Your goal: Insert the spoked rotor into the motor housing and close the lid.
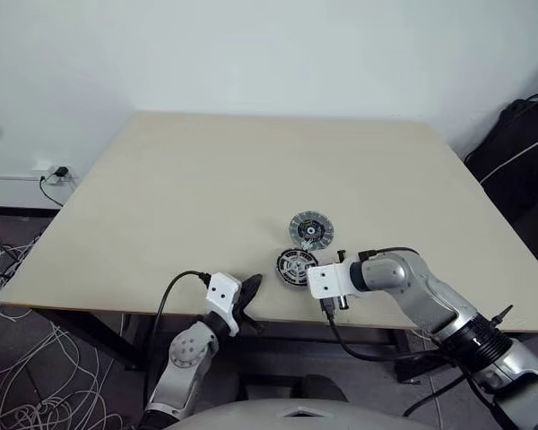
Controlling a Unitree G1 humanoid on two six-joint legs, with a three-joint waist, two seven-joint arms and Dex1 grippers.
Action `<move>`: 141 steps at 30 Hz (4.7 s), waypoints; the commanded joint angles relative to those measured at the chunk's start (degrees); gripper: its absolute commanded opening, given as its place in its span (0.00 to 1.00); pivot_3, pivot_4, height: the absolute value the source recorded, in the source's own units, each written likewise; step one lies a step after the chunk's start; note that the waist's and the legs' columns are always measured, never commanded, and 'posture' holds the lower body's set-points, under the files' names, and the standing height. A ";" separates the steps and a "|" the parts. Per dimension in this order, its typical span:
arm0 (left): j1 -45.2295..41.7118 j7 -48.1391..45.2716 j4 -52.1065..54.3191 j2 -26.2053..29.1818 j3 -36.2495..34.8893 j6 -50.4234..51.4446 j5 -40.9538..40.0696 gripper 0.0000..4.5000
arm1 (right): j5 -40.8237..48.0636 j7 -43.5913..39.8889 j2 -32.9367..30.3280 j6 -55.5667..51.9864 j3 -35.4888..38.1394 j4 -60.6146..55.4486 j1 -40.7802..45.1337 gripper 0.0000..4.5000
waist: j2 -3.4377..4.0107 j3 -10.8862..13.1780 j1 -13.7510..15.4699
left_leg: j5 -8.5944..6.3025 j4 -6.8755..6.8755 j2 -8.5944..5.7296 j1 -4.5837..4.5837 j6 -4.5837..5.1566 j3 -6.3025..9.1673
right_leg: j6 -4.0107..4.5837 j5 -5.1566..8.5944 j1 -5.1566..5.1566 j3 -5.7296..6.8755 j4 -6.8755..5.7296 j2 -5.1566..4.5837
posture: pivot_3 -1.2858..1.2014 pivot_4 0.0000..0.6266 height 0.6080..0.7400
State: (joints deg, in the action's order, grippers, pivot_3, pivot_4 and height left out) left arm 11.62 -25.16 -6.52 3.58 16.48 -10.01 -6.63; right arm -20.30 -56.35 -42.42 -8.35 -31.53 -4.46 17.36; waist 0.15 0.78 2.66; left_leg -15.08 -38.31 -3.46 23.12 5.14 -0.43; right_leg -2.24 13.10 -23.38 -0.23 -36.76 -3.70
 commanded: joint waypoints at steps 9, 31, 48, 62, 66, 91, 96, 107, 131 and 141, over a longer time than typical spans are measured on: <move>0.14 4.02 12.51 -1.44 3.26 9.67 1.37 0.00 | -1.77 -1.57 1.91 1.04 0.70 3.79 2.49 0.05 | -0.01 -0.05 -0.16 | 0.00 -0.02 0.00 -0.09 -0.01 0.00 | 0.00 -0.01 0.06 -0.02 -0.07 0.04 | 0.52 0.00 1.00; 0.27 0.02 5.37 1.02 0.91 3.57 -0.66 0.00 | 11.56 1.15 11.86 -40.96 9.58 -17.29 -5.88 0.03 | 0.10 -0.11 -0.11 | -0.01 -0.07 0.01 0.12 -0.01 0.02 | 0.07 -0.02 -0.14 -0.02 -0.07 0.00 | 0.52 0.00 1.00; -2.08 2.98 6.85 -2.41 3.15 7.03 1.66 0.00 | 15.20 20.12 23.22 -52.12 14.26 -9.54 0.35 0.19 | 0.15 -0.12 -0.31 | -0.01 -0.09 -0.05 0.18 -0.01 0.01 | -0.01 -0.07 -0.18 0.01 -0.07 -0.02 | 0.52 0.00 1.00; -4.02 2.29 3.49 -1.85 1.66 6.57 0.65 0.00 | 22.54 25.66 29.13 -44.80 19.67 -14.18 3.09 0.56 | 0.32 -0.23 -0.98 | -0.01 -0.07 -0.04 0.17 -0.01 0.02 | 0.00 -0.06 -0.20 0.01 -0.09 0.00 | 0.52 0.00 1.00; -4.05 -0.05 0.05 -0.46 -0.15 3.86 -0.48 0.00 | 22.00 33.25 33.21 -39.32 24.78 -12.67 4.19 0.32 | 0.36 -0.26 -1.00 | 0.00 -0.04 -0.04 0.16 -0.02 0.02 | -0.08 -0.11 -0.21 0.01 -0.08 0.05 | 0.52 0.00 1.00; -2.58 0.37 5.30 -0.80 1.66 7.53 0.73 0.00 | 7.88 53.89 32.32 -38.38 28.91 -21.59 -19.36 0.00 | 0.74 -0.47 -1.51 | 0.07 0.17 -0.05 -0.07 -0.10 0.01 | 0.07 0.00 -0.09 -0.07 -0.14 0.09 | 0.52 0.00 1.00; -3.15 -0.15 2.10 -0.63 1.12 5.79 0.56 0.00 | 9.22 51.32 32.36 -39.12 28.06 -23.62 -20.93 0.00 | 0.72 -0.45 -1.54 | 0.08 0.12 -0.04 -0.12 -0.09 0.01 | 0.04 0.00 -0.02 -0.06 -0.14 0.11 | 0.52 0.00 1.00; -3.44 -1.58 -1.88 -0.15 -0.18 2.03 0.42 0.00 | 18.95 42.20 32.23 -37.58 27.45 -26.10 -19.46 0.00 | 0.60 -0.38 -1.48 | 0.08 0.12 -0.03 -0.16 -0.06 0.01 | -0.02 -0.03 0.03 -0.06 -0.08 0.12 | 0.52 0.00 1.00; -3.11 -0.66 7.09 0.57 0.21 8.31 0.06 0.00 | 19.31 43.00 36.46 -29.10 19.58 -6.10 -16.08 0.00 | 0.59 -0.39 -1.71 | 0.08 0.15 -0.02 -0.16 -0.08 0.01 | 0.00 -0.03 0.01 -0.10 -0.10 0.11 | 0.52 0.00 1.00; -3.25 2.84 13.18 -0.89 3.27 15.17 1.20 0.00 | 23.57 32.91 28.37 -23.28 20.73 -11.80 -16.75 0.14 | 0.60 -0.36 -1.60 | 0.08 0.14 -0.02 -0.15 -0.07 0.01 | 0.00 -0.03 0.02 -0.10 -0.07 0.11 | 0.52 0.00 1.00</move>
State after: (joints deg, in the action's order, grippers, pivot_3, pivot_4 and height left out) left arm 9.25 -22.84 4.80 3.36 18.92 5.25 -5.91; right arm 1.98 -21.35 -13.34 -34.05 -11.88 -13.99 -0.43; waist 0.75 0.42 1.06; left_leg -15.00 -38.16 -3.48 22.97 5.07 -0.42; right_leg -2.25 13.07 -23.36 -0.33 -36.83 -3.58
